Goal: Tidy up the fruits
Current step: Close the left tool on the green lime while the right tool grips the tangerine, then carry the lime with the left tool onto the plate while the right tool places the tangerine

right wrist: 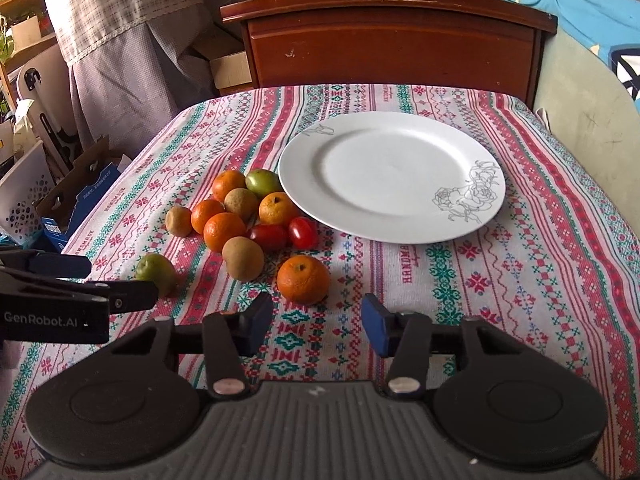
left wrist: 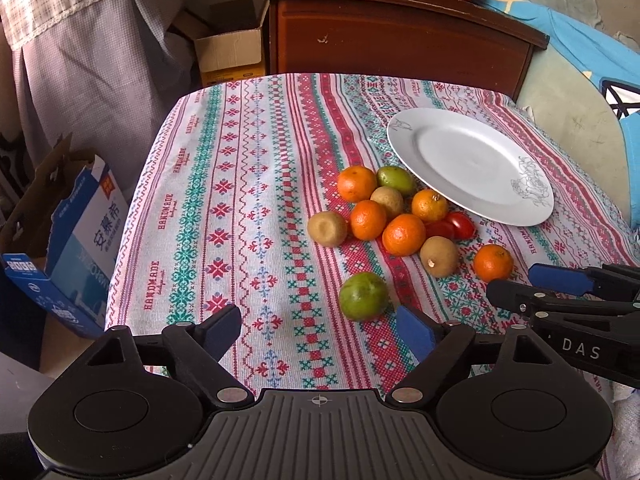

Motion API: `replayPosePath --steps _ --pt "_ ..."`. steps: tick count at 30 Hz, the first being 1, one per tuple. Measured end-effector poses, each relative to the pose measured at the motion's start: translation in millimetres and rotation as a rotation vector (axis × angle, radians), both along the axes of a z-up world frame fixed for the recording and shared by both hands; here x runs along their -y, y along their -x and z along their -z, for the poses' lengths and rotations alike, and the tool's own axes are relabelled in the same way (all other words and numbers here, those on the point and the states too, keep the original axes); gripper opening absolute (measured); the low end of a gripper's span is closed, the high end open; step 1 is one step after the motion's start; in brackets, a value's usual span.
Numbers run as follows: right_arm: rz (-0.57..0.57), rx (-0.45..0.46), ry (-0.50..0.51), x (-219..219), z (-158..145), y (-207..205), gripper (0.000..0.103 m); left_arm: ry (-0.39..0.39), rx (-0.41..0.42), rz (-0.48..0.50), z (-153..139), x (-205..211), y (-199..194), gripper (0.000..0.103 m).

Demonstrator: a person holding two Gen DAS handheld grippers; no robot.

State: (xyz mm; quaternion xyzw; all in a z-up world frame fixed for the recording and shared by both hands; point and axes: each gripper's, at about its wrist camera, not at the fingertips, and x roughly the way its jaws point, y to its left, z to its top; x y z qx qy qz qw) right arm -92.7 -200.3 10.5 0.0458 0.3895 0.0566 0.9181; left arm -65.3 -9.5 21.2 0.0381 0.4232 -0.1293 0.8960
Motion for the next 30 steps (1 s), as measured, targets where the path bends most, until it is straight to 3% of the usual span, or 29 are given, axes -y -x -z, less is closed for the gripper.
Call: replayPosePath --steps 5,9,15,23,30 --pt "0.011 0.008 -0.017 0.5 1.9 -4.7 0.044 -0.009 0.019 0.024 2.3 8.4 -0.4 0.076" --pt "0.004 0.017 -0.012 -2.4 1.6 -7.1 0.041 0.001 0.009 0.031 7.6 11.3 -3.3 0.061" --pt "0.003 0.011 -0.03 -2.3 4.6 -11.0 0.03 0.013 0.004 0.027 11.9 9.9 -5.4 0.047" --pt "0.005 0.01 -0.046 -2.1 5.7 -11.3 0.03 0.035 0.017 0.047 12.5 11.1 -4.0 0.028" --pt "0.013 0.003 -0.06 -0.7 4.7 -11.7 0.03 0.089 0.014 0.017 8.0 5.0 -5.4 0.026"
